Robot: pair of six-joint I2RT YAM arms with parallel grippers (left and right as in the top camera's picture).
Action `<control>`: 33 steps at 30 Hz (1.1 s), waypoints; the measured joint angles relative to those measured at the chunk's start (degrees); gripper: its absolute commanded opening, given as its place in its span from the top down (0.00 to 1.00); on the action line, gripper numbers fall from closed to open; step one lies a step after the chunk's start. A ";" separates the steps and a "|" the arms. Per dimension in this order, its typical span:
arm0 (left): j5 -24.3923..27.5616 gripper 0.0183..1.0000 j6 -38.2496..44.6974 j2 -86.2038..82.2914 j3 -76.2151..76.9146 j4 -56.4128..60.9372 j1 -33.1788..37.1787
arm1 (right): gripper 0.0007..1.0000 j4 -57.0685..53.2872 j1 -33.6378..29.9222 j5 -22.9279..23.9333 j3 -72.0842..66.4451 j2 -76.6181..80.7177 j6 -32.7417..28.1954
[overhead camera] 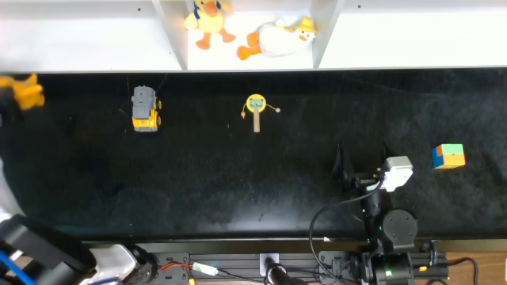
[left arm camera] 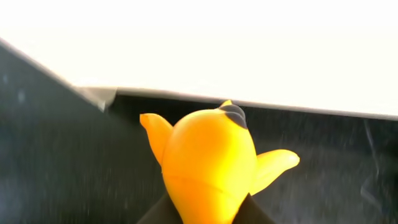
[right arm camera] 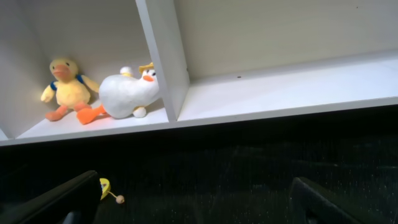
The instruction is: Store Toys
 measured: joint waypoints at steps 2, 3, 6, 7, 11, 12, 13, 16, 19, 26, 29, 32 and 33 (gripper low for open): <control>-1.86 0.94 -0.61 0.00 0.00 1.97 -2.75 | 0.00 0.00 0.00 -0.02 0.00 0.00 -0.02; -2.89 0.93 -1.33 0.00 0.00 3.19 -4.24 | 0.01 0.00 0.00 0.00 0.00 0.00 0.00; -4.72 0.93 -3.50 0.00 0.00 6.49 -7.41 | 0.00 0.00 0.00 0.00 0.00 0.00 0.00; -5.09 0.93 -4.20 0.00 0.00 7.28 -8.13 | 0.00 0.02 0.00 0.00 0.00 0.00 -0.02; -6.29 0.93 -6.38 0.07 0.02 10.08 -9.92 | 0.01 0.00 0.00 0.00 0.00 0.00 0.00; -6.71 0.93 -7.39 0.17 0.02 10.97 -10.21 | 0.00 0.00 0.02 0.00 0.00 0.00 0.00; -6.97 0.93 -8.35 0.24 0.04 11.72 -10.36 | 0.00 0.00 0.00 0.00 0.00 0.00 -0.02; -7.61 0.93 -11.17 0.81 0.04 13.40 -10.51 | 0.00 -0.02 0.00 0.00 0.00 0.00 -0.02; -8.02 0.91 -13.00 1.70 0.22 14.23 -10.82 | 0.00 0.02 0.02 0.00 0.00 0.00 0.00; -8.26 0.90 -15.21 5.86 3.74 12.11 -13.38 | 0.01 0.00 0.00 0.00 0.00 0.00 0.00; -8.24 0.90 -15.23 6.82 4.66 12.02 -14.32 | 0.00 0.00 0.00 0.00 0.00 0.00 -0.02; -8.22 0.90 -15.41 7.30 5.05 12.00 -14.64 | 0.01 0.02 0.00 0.00 0.00 0.00 -0.02; -8.24 0.90 -15.43 7.43 5.20 11.87 -14.64 | 0.01 0.00 0.00 0.00 0.00 0.00 -0.02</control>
